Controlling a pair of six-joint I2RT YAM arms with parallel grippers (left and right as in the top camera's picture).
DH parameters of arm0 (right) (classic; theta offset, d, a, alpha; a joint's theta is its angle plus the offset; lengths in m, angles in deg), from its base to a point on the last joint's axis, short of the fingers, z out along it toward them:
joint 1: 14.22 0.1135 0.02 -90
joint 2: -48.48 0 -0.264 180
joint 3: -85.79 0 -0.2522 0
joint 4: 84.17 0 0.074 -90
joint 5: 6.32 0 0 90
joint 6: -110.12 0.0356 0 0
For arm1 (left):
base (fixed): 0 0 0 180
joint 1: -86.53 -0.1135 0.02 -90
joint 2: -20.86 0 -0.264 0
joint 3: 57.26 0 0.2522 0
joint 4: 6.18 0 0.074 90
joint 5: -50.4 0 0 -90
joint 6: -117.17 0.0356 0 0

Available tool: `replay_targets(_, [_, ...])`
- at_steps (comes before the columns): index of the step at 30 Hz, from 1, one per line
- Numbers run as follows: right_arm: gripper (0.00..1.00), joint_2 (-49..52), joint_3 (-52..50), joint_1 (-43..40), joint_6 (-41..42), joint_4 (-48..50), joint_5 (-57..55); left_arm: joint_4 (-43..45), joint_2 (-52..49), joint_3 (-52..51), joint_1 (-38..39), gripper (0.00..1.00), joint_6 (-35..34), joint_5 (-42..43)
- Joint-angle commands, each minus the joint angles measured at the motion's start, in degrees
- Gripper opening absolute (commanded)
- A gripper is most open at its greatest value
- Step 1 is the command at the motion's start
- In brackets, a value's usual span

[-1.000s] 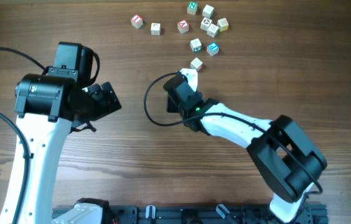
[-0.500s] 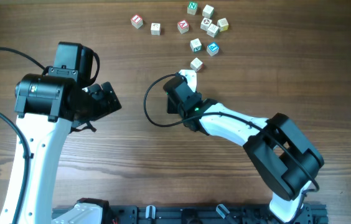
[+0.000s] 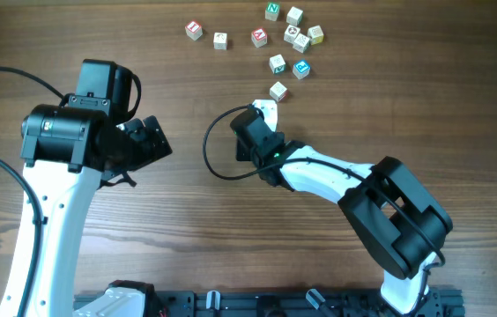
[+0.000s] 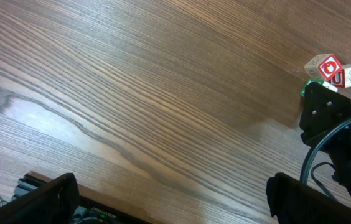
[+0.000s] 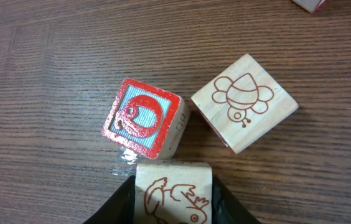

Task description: Form a circle

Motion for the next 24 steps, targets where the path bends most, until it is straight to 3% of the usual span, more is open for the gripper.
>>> replay_targets(1, [0.22, 0.33, 0.74, 0.24, 0.68, -2.91, -0.52, -0.04, 0.37, 0.15, 0.0, 1.0, -0.96, -0.96])
replay_targets(11, [0.18, -1.2, 0.74, 0.26, 5.33, -7.1, -0.79, -0.04, 0.37, 0.15, 0.0, 1.0, -0.96, -0.98])
replay_targets(24, [0.23, -2.03, 0.74, 0.24, 6.08, -8.39, -1.68, -0.04, 0.37, 0.15, 0.0, 1.0, -0.96, -0.96])
